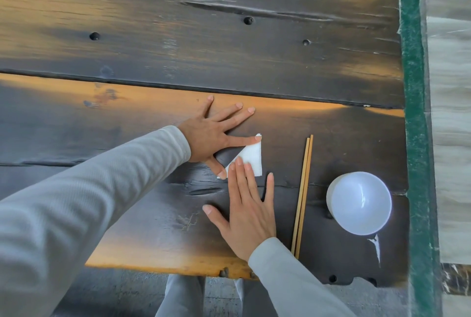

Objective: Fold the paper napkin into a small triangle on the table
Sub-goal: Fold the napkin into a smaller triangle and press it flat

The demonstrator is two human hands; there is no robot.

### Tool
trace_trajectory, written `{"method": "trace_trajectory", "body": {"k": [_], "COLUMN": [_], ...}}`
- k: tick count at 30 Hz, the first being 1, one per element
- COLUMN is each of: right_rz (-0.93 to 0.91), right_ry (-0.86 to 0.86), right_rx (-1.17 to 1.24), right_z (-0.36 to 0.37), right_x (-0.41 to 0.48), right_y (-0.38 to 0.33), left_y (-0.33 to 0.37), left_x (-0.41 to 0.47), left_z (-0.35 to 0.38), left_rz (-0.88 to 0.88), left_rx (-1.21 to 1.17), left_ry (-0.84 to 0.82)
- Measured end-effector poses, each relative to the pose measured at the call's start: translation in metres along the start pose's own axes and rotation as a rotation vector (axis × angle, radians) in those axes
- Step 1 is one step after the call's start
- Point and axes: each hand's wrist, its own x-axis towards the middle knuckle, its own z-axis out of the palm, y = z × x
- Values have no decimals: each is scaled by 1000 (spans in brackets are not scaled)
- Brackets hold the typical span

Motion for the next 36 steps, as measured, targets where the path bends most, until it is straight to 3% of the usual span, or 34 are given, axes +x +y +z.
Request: {"method": "trace_trajectory", "body": {"k": [7, 14, 20, 26, 36], "right_rz": [81, 157, 24, 131, 132], "right_ry": [-5, 27, 43, 10, 38], "right_rx": [-37, 28, 26, -5, -31], "right_z": [1, -1, 0, 1, -5], "right_x": [-13, -11, -7, -13, -31], "right_y": [34, 18, 0, 20, 25], "left_y": [-1, 0, -2, 1, 18], "left_x": [2, 2, 1, 1, 2], "left_z": [1, 0, 0, -2, -10], "left_rz": [0, -5, 6, -6, 13], "left_rx": [-15, -10, -21, 16, 69], "left_ry": [-19, -30, -25, -28, 39]}}
